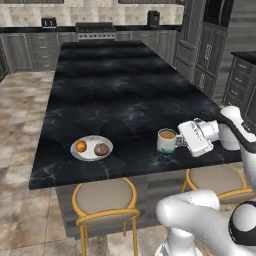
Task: Pick up the brewed coffee from the coffee machine and place it next to the breakfast plate on the dining counter.
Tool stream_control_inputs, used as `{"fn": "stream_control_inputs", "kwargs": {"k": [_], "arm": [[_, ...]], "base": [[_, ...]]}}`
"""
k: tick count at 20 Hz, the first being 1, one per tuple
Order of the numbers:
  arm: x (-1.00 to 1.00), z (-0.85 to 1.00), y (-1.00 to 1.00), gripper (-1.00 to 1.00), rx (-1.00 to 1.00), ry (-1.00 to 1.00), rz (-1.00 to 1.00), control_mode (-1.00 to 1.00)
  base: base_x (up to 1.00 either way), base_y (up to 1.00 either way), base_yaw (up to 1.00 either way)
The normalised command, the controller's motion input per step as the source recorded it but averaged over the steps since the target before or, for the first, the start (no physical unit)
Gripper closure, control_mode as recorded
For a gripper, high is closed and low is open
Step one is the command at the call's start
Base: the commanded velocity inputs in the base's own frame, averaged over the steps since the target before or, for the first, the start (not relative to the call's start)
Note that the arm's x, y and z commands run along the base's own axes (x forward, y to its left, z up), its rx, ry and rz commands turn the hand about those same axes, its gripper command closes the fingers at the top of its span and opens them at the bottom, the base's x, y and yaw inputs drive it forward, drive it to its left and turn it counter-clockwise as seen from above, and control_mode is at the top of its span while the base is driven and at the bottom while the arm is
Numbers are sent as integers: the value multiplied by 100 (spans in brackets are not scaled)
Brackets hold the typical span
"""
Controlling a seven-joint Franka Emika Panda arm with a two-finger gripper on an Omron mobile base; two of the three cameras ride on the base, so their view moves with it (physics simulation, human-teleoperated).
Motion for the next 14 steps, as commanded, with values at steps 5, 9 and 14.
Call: {"fn": "stream_control_inputs", "kwargs": {"k": [5,9,14], "arm": [[93,-66,67,100,0,3,-9,-100],[82,-39,18,100,-3,0,-2,-100],[57,-28,1,100,-9,0,-1,-100]], "base": [[0,0,0],[0,0,0],[0,0,0]]}}
